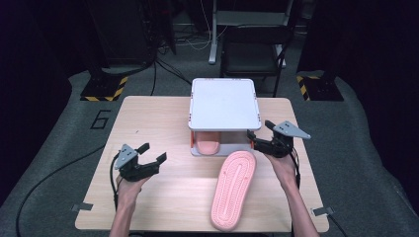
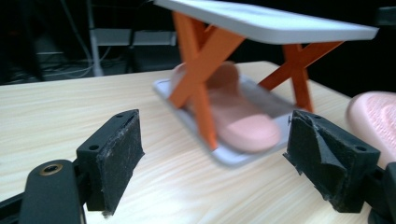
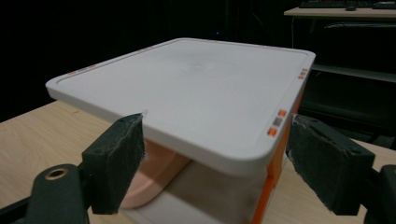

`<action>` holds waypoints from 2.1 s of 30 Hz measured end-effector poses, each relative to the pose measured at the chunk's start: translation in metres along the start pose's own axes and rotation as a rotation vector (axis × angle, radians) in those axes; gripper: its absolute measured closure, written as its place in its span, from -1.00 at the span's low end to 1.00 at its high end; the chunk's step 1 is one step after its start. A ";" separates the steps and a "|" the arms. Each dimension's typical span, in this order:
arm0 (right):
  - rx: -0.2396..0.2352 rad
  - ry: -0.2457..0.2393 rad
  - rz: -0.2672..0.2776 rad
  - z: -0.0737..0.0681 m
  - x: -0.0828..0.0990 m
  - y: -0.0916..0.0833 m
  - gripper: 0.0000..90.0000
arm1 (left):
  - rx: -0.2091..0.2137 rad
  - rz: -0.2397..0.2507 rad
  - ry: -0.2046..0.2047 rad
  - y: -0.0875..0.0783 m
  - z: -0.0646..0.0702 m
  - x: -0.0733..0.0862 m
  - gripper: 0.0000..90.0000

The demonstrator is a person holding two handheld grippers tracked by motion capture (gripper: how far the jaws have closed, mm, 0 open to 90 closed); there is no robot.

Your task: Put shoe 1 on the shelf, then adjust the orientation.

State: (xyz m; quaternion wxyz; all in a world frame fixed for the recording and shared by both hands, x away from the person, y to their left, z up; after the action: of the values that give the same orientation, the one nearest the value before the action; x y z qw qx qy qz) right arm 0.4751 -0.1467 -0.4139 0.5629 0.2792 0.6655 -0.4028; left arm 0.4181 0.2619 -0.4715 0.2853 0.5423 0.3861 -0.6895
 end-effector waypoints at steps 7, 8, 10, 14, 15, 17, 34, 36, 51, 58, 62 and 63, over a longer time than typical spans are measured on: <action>0.002 0.034 0.013 -0.001 0.023 -0.041 -0.57 | -0.052 -0.034 -0.003 -0.024 -0.018 0.015 -0.60; -0.012 0.050 0.012 -0.003 0.032 -0.053 -0.55 | -0.063 -0.046 -0.016 -0.027 -0.021 0.019 -0.60; -0.019 0.038 -0.001 -0.005 0.040 -0.061 -0.55 | -0.079 -0.039 -0.024 -0.028 -0.023 0.021 -0.60; -0.019 0.047 -0.024 -0.007 0.056 -0.072 -0.55 | -0.084 -0.045 -0.028 -0.027 -0.024 0.021 -0.60; -0.017 0.050 -0.034 -0.007 0.060 -0.074 -0.55 | -0.082 -0.047 -0.028 -0.026 -0.024 0.021 -0.60; -0.023 0.051 -0.041 -0.009 0.065 -0.076 -0.55 | -0.086 -0.044 -0.027 -0.025 -0.023 0.020 -0.60; -0.063 -0.005 -0.157 -0.032 0.106 -0.063 -0.52 | -0.103 -0.025 -0.035 -0.026 -0.022 0.019 -0.59; -0.077 -0.036 -0.183 -0.039 0.108 -0.053 -0.51 | -0.102 -0.032 -0.027 -0.026 -0.021 0.019 -0.58; -0.160 -0.069 -0.180 -0.083 0.098 -0.017 -0.51 | -0.124 -0.027 -0.035 -0.032 -0.026 0.020 -0.57; -0.178 -0.072 -0.179 -0.092 0.095 -0.012 -0.50 | -0.133 -0.018 -0.046 -0.035 -0.029 0.021 -0.57; -0.159 -0.063 -0.172 -0.093 0.094 -0.015 -0.50 | -0.132 -0.013 -0.045 -0.036 -0.028 0.019 -0.57; -0.156 -0.044 -0.157 -0.091 0.096 -0.022 -0.49 | -0.130 -0.012 -0.041 -0.037 -0.029 0.018 -0.57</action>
State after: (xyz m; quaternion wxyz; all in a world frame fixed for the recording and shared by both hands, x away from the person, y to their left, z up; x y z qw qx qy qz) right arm 0.3889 -0.0884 -0.4986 0.5642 0.1726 0.7020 -0.3988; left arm 0.3987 0.3065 -0.4841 0.3238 0.5061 0.4271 -0.6757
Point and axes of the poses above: each handheld gripper's, and its own axes: y roughly forward along the jaws, x roughly out of its underside, z roughly to its right, the point moved 5 cm from there along y, roughly forward along the jaws
